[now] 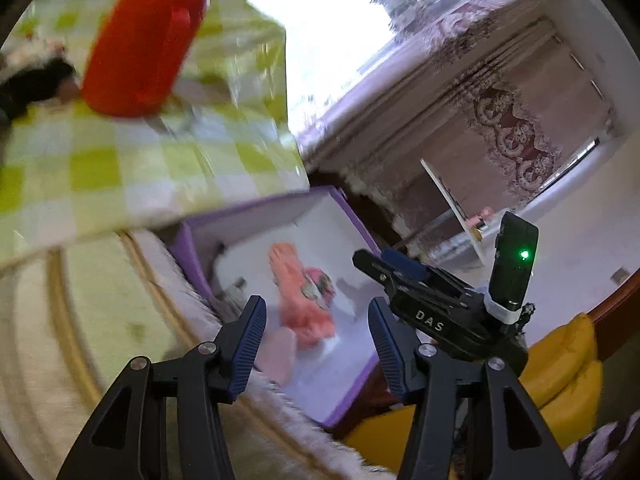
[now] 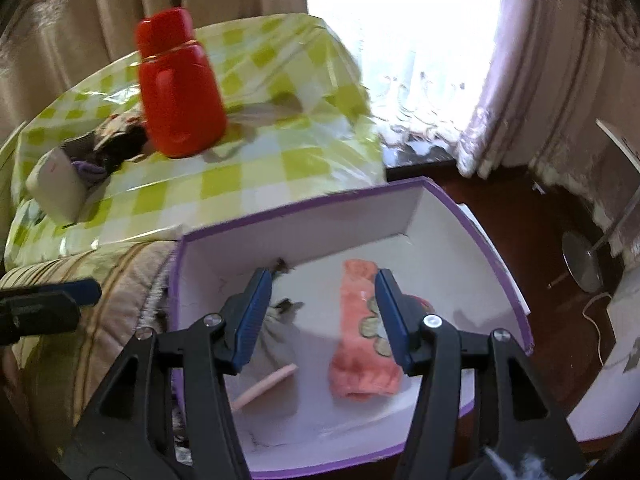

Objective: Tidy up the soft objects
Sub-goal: 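Carry the pad and sock over the box and open both grippers, then grasp the light blue sock with the left gripper while the right gripper grasps the houndstooth cloth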

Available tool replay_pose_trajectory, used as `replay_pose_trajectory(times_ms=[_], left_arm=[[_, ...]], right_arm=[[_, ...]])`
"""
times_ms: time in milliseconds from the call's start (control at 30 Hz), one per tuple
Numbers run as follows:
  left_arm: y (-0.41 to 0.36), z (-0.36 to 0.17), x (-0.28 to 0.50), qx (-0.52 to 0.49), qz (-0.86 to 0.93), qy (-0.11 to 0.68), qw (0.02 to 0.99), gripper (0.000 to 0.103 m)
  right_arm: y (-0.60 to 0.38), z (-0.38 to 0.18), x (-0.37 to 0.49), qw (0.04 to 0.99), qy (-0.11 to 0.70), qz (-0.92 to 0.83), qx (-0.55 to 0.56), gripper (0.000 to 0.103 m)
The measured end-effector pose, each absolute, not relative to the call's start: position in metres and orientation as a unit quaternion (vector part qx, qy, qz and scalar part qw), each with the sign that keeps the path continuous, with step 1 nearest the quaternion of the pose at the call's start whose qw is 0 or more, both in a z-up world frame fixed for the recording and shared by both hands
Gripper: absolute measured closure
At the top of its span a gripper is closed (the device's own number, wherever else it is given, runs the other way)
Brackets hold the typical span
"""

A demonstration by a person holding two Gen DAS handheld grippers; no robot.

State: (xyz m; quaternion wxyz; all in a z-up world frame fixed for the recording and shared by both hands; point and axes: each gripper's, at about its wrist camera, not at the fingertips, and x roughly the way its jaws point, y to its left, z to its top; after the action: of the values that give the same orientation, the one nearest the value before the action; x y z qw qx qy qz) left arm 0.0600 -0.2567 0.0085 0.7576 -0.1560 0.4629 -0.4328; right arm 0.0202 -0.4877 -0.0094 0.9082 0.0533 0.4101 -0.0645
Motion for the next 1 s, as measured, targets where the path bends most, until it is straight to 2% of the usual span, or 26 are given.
replay_pose_trajectory(times_ms=[167,333,600,867,933,1000], left_arm=[[-0.210,0.024,0.054,-0.143,-0.398,0.420,0.803,0.048],[-0.129,0.017,0.064,-0.210,-0.325,0.425,0.818,0.048],[0.000,0.003,0.069,-0.303,-0.172,0.390,0.853,0.048],[0.081,-0.003,0.089,-0.333,-0.066,0.382,0.859,0.048],[0.099,-0.005,0.098,-0.343,-0.043,0.384,0.856,0.047],[0.112,-0.009,0.111,-0.360,-0.019,0.388,0.849,0.040]], right_arm=[[-0.463,-0.003,0.025,0.915,0.400,-0.024,0.055,0.040],[-0.440,-0.004,0.033,0.912,0.408,-0.003,0.034,0.040],[-0.414,-0.011,0.050,0.904,0.426,0.017,0.022,0.040],[-0.387,-0.011,0.071,0.903,0.428,0.037,-0.002,0.040],[-0.380,-0.010,0.076,0.902,0.429,0.044,-0.008,0.040],[-0.372,-0.008,0.081,0.902,0.429,0.050,-0.015,0.040]])
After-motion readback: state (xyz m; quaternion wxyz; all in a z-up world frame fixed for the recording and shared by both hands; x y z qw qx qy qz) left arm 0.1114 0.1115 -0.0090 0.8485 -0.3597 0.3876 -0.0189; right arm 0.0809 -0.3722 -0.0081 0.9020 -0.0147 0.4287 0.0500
